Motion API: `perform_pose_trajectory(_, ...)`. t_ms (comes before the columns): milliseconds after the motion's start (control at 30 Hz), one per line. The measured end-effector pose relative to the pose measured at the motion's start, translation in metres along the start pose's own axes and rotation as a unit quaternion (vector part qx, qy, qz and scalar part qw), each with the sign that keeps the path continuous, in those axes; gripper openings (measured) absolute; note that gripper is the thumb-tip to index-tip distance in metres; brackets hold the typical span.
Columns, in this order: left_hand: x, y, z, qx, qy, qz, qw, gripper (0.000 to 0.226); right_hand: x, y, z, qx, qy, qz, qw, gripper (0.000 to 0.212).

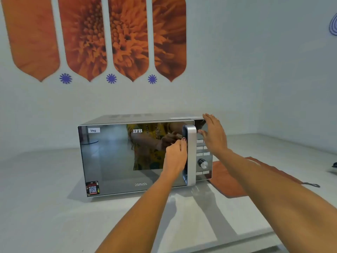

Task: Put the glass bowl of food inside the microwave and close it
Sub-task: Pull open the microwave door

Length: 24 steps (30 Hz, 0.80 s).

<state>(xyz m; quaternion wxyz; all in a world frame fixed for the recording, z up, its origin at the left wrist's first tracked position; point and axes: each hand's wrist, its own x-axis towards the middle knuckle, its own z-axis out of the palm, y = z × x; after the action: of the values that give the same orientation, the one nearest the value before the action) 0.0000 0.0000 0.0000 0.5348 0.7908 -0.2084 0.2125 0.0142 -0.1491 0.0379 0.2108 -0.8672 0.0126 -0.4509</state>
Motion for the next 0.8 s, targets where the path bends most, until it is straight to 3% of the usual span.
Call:
perform_pose_trajectory(267,0.014,0.009,0.022,-0.153,-0.058,-0.102,0.981,0.037,0.006,0.011,0.015,0.049,-0.002,0.024,0.998,0.065)
perform_pose_trajectory(467,0.020,0.004,0.031,-0.223,-0.143,-0.122,0.957,0.046,0.011,0.014,0.025,0.035,0.012,0.012,0.999,0.066)
perform_pose_trajectory(667,0.018,0.000,0.036,-0.211,-0.097,-0.107,0.967,0.045,0.010,0.020,0.034,0.029,0.040,-0.007,0.999,0.065)
perform_pose_trajectory(800,0.015,0.002,0.040,-0.243,-0.108,-0.112,0.958,0.050,0.010,0.024,0.036,0.020,0.049,-0.021,0.998,0.065)
